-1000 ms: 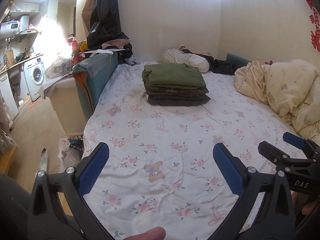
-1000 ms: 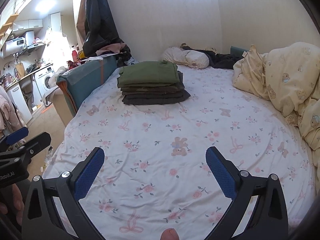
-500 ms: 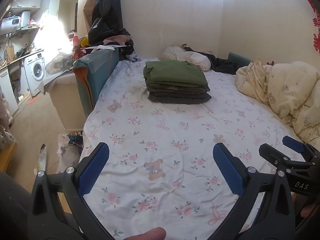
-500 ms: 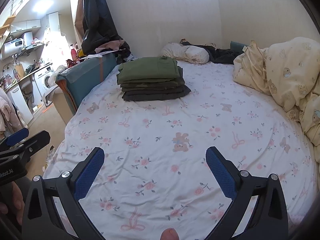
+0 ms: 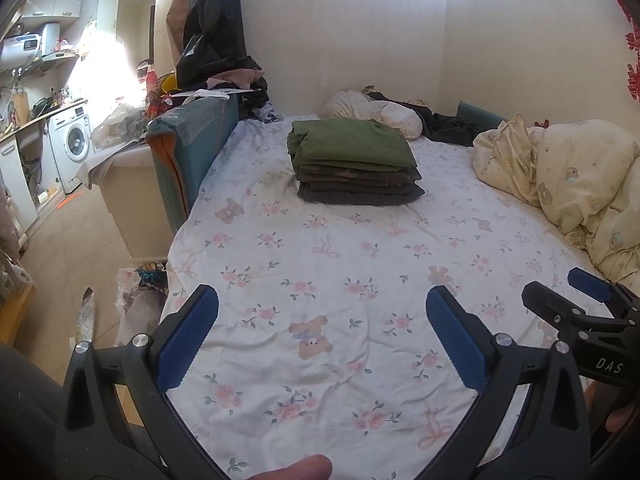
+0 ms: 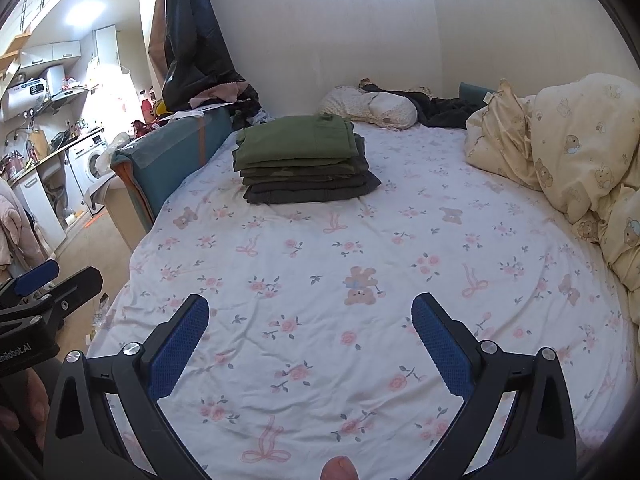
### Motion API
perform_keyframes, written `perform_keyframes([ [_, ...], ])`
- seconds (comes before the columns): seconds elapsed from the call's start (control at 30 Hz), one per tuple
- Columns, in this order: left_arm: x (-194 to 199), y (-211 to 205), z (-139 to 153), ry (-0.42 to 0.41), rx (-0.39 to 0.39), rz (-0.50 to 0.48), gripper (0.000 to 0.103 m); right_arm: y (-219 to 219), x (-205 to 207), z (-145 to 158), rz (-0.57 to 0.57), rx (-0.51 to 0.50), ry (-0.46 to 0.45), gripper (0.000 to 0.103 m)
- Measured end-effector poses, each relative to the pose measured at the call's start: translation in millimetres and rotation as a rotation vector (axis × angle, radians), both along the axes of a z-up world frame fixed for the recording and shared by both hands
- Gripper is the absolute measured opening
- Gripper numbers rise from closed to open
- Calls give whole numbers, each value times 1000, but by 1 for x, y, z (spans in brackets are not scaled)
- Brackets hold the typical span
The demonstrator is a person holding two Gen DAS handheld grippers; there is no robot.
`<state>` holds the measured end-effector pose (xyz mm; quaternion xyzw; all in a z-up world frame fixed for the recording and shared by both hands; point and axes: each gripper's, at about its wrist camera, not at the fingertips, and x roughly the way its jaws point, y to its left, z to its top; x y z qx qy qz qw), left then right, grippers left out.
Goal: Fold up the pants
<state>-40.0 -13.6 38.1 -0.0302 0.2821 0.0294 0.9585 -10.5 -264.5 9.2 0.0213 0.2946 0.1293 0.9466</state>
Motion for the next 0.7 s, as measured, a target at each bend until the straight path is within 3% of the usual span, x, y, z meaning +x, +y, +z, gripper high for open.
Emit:
perform_keyframes([
  [0.7, -2, 3, -1, -2, -1, -8, 102, 2, -2, 0, -9, 0, 1, 103],
])
